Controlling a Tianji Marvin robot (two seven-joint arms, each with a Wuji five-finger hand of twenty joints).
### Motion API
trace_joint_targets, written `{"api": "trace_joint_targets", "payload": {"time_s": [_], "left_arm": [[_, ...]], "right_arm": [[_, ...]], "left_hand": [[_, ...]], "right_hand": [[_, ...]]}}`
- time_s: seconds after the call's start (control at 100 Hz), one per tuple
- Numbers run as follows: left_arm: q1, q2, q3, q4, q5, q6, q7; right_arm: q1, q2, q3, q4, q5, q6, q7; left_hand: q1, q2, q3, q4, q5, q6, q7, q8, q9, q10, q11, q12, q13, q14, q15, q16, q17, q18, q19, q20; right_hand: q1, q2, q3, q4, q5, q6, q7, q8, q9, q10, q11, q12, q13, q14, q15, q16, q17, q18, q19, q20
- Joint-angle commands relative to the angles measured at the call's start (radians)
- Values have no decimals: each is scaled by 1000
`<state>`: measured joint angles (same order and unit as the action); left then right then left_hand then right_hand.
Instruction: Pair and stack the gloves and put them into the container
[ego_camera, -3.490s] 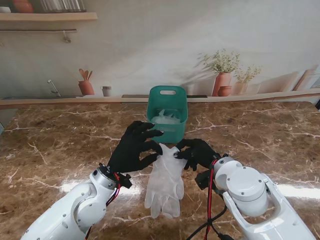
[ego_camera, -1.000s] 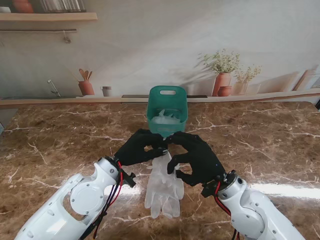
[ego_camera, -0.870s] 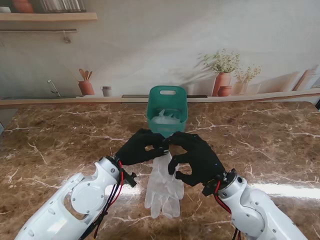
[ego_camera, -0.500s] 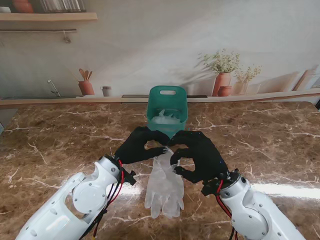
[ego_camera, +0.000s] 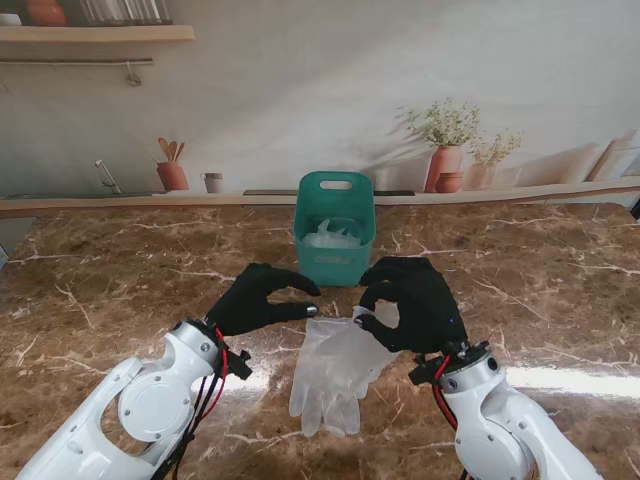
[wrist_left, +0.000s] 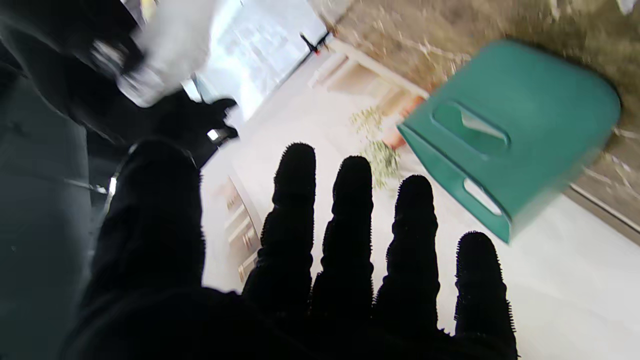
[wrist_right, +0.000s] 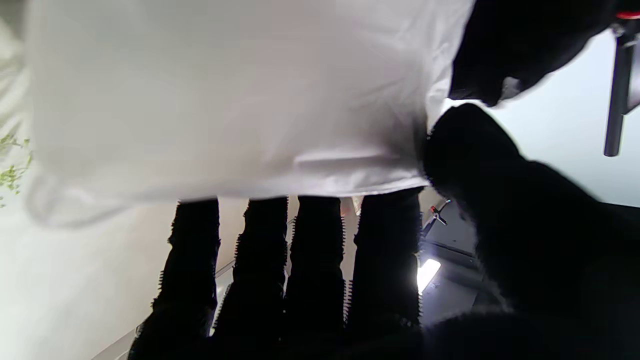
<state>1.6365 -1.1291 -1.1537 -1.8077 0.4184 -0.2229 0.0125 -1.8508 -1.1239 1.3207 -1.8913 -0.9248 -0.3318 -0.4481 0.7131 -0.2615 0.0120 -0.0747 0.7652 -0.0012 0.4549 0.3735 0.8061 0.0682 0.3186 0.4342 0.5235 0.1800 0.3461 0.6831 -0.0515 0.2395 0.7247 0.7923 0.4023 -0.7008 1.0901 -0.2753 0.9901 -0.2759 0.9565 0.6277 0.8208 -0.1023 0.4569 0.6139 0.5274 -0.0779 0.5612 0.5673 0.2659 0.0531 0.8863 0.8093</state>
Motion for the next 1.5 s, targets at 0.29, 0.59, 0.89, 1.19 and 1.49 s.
{"api": "trace_joint_targets", "payload": {"time_s": [0.29, 0.59, 0.89, 1.19, 1.49], "left_arm": [[-55, 20, 108, 30, 48, -39, -23], [-65, -14, 172, 65, 46, -29, 110], [-41, -18, 142, 47, 29, -52, 127], [-17, -13, 111, 40, 10, -135, 115], [-14, -7, 96, 45, -15, -207, 89]], "right_arm": [[19, 2, -57, -17, 1, 50, 48], [28, -3, -89, -21, 19, 93, 44], [-44, -10, -13, -47, 113, 128, 107], [-66, 2, 41, -55, 371, 217, 359], [-9, 30, 53, -2, 700, 259, 630]], "left_hand": [[-55, -116, -23, 37, -65, 12, -125, -88, -142, -28, -63, -63, -119, -39, -115, -69, -46, -26, -152, -11], [171, -196, 486, -94, 156, -158, 391, -81, 252, -51, 52, 84, 103, -23, 37, 47, -13, -64, -34, 107], [147, -150, 589, -98, 100, -219, 382, 101, 388, -64, 46, 29, 201, -32, 137, 91, -10, -92, 102, 80], [203, -124, 542, -92, 73, -292, 371, 125, 395, -94, 54, 78, 178, -46, 123, 88, -24, -115, 76, 59], [232, -112, 564, -92, 113, -251, 262, -128, 394, -106, 74, 183, 163, -62, 99, 84, -23, -139, 8, 57]], "right_hand": [[4, 12, -3, 26, 17, 11, 21, 27, 10, -1, 3, 27, 33, 5, 0, 24, 17, 7, 44, 24], [-4, 13, -9, 28, 11, -4, 11, 21, 9, 6, 2, 32, 56, 15, 7, 30, 31, 17, 57, 14], [-101, 35, -194, 150, -580, 356, -862, -91, -241, 81, -198, -178, 117, 115, -209, -78, 48, 64, 41, -33], [-156, 90, -434, 206, -843, 541, -998, -179, -413, 165, -193, -293, 115, 136, -264, -97, 44, 57, 27, 5], [-254, 107, -367, 189, -478, 361, -657, -116, -108, 44, 87, 64, 44, 135, -173, 15, -22, 58, -71, -11]]}}
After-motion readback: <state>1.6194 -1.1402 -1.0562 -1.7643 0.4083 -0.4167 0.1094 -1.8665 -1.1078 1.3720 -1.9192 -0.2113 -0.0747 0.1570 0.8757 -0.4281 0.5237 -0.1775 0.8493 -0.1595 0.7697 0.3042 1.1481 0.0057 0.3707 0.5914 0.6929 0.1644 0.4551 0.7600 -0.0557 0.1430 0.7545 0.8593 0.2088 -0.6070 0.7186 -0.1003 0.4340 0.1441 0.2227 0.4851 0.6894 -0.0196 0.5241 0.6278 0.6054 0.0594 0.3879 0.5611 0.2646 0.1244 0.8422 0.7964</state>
